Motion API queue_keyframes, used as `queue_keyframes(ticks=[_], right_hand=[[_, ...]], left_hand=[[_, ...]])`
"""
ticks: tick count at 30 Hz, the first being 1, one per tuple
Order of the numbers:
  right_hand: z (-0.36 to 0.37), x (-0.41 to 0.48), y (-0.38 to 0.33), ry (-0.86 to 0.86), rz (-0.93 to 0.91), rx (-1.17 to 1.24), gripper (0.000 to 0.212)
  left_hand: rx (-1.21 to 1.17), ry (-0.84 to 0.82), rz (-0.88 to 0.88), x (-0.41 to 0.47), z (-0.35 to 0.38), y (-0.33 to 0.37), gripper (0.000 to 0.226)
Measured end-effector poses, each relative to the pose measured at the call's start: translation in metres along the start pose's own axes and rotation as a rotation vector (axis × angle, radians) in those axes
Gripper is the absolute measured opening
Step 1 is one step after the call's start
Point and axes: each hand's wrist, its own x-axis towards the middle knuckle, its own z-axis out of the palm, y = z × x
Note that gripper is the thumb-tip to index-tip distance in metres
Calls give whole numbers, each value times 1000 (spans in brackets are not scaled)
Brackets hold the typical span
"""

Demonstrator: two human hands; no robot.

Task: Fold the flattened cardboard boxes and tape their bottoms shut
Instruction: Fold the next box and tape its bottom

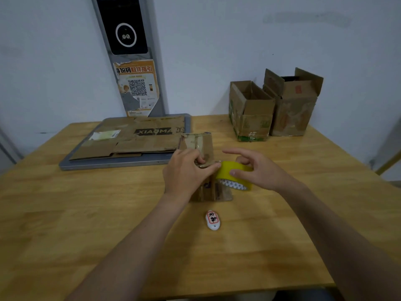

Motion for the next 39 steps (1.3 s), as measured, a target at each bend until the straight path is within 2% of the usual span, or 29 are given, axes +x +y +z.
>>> queue_keyframes(ticks=[5,9,15,20,21,24,25,27,29,34,39], right_hand=[[-4,-1,-2,77,-9,-88,28],[0,5,3,121,74,-215,17],[21,30,-9,169,145,-345,17],[29,44,-14,147,77,-425,18],[29,44,-15,139,78,-449,22],[29,42,-19,101,77,-513,47],[30,42,-22,89,70,-528,55],[32,40,-26,74,44,-560,63],[35,40,-28,86,17,-594,65],[23,42,-37,190,16,-538,70],[-1,38,-53,257,-217,-575,91]], left_hand=[[-25,23,26,-2,1,-7,49],[-49,10,19,-2,0,-9,47],[-120,-6,-5,-3,0,-12,42],[-248,-83,-37,-6,0,-23,34],[-260,-74,-71,-8,-1,-24,42],[-354,-41,-275,-15,-3,-27,89],[-408,-40,-362,-19,-5,-29,95],[-519,-56,-533,-30,-8,-31,87],[-518,-74,-616,-39,-12,-32,69],[-498,-38,-430,-18,-31,-24,41],[-413,-143,-197,18,-52,3,41]])
